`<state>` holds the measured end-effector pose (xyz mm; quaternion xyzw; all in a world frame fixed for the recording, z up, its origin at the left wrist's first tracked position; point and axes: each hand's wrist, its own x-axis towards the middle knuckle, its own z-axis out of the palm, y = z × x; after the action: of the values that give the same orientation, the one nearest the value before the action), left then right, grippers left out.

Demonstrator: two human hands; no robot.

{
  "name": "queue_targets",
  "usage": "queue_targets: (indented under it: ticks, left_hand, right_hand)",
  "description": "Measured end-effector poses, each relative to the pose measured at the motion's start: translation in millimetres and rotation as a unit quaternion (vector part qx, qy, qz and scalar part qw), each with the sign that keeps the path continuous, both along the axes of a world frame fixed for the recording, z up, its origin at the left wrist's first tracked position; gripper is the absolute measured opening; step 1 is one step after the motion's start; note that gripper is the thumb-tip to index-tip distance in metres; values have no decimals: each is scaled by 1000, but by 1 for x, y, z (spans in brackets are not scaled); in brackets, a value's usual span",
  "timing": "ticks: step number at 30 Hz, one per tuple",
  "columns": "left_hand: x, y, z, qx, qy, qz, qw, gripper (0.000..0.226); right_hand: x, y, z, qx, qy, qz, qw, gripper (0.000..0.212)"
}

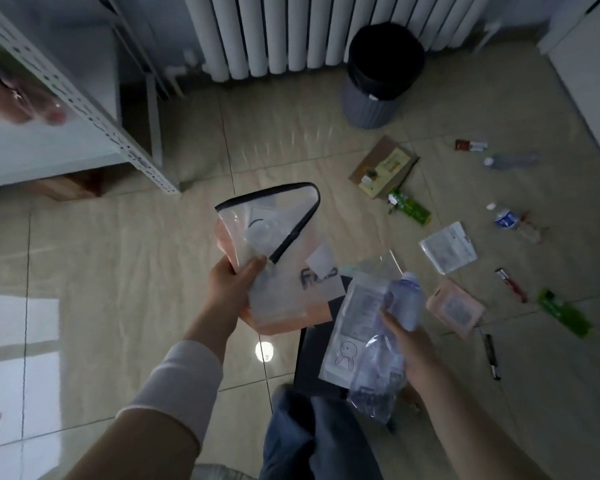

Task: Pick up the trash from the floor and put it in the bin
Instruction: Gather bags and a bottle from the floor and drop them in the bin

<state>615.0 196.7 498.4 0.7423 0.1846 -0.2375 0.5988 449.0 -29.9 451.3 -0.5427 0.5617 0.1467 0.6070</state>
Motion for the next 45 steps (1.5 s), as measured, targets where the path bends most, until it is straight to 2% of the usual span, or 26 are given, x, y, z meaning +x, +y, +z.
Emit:
queue_targets:
  ticks: [6,10,13,16,19,22,25,27,29,35,41,45]
  left_hand:
    - [84,-54,-4,13,12,-61,998,12]
    - [148,-95,-17,7,30,-72,997,9]
    - [192,-119,-21,0,45,-77,996,17]
    - [235,-137,-10,-1,49,-79,996,11]
    - [285,-155,4,4,47,-90,995,21]
    - [340,-172,9,9,44,-99,994,31]
    - [396,-196,-1,16,47,-132,990,35]
    - [437,-216,-11,19,50,-150,987,24]
    - [472,-238,-16,18,51,-166,985,18]
    - [554,-316,-23,44,24,-207,977,20]
    - [619,-392,-46,84,-30,-233,968,31]
    - [643,-437,-64,95,-19,-247,964,25]
  right_hand:
    - [55,-30,12,6,-16,-60,998,39]
    - [100,-63,7,5,0,-115,993,50]
    - [146,-85,8,-21,0,-116,993,47]
    - [200,-101,23,-23,-9,-124,992,42]
    - [253,-113,41,-16,-8,-128,992,42]
    - [302,-128,50,-17,-9,-122,992,32]
    - [346,-150,43,-61,34,-137,988,44]
    - [376,-165,32,-69,36,-164,983,48]
    - [404,-180,24,-63,32,-196,978,50]
    - [463,-236,13,-23,15,-306,952,45]
    - [496,-321,-20,-13,28,-343,939,70]
    - [524,-369,-30,-18,43,-326,944,64]
